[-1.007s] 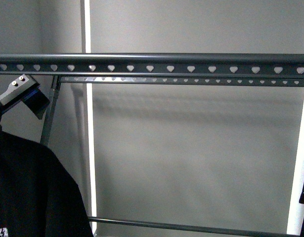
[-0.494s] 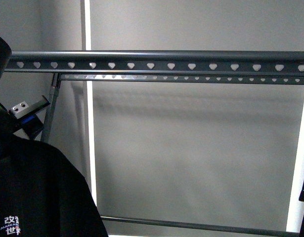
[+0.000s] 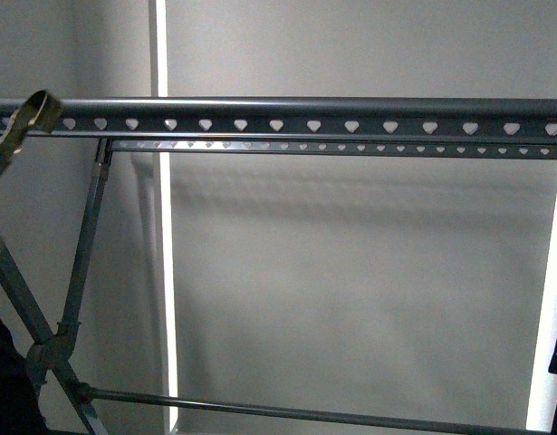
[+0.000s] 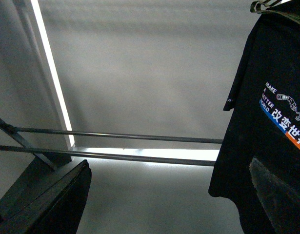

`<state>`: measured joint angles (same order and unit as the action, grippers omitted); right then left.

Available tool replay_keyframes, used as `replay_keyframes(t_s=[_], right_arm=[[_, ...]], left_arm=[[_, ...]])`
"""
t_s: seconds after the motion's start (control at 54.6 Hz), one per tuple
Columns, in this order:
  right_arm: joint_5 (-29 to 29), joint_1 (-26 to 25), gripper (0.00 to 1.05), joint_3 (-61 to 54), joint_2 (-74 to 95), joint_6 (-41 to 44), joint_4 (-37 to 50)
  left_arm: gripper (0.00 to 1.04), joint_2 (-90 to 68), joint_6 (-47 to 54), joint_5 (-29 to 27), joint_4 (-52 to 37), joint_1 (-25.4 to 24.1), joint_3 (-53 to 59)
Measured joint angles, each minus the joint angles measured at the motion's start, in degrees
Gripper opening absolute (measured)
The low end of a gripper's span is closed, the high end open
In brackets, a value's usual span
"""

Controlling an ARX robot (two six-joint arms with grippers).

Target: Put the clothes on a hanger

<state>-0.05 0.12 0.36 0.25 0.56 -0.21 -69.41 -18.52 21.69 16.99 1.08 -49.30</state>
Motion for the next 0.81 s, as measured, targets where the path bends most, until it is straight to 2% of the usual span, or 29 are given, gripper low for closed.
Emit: replay_keyframes(t_s=[0.092,0.146,0.201,0.256,0.421,0.549,0.622,0.805], right_arm=[[0.0,0.0,0.97,0.0,0.0,0.0,0.0],[0.0,0.0,0.97,0.0,0.0,0.0,0.0],[0.0,0.0,0.97,0.0,0.0,0.0,0.0],[0.0,0.0,0.97,0.0,0.0,0.0,0.0],[0.0,0.0,0.97,0.0,0.0,0.0,0.0],[0.0,0.0,0.97,0.0,0.0,0.0,0.0],[0.0,0.0,0.97,0.0,0.0,0.0,0.0],[0.0,0.0,0.97,0.0,0.0,0.0,0.0]], left_arm=[[0.04,4.7,9.9,6.9,5.1,0.1,1.3],[0.04,7.1,19.5,10.5,9.0,-0.8,1.4],[0.04,7.5,30.4,11.0,9.1,-2.3,1.1],[0.04,6.6,39.8,9.2,6.2,-3.4,0.7],[0.04,-0.1,66.7,8.5,-2.5,-4.8,-3.7],[0.04,-6.8,80.0,8.9,-5.3,-3.4,-10.3],[0.04,-10.4,88.7,11.3,-7.7,-1.3,-14.3],[0.04,-15.0,100.1,14.5,-9.3,3.8,-20.7]])
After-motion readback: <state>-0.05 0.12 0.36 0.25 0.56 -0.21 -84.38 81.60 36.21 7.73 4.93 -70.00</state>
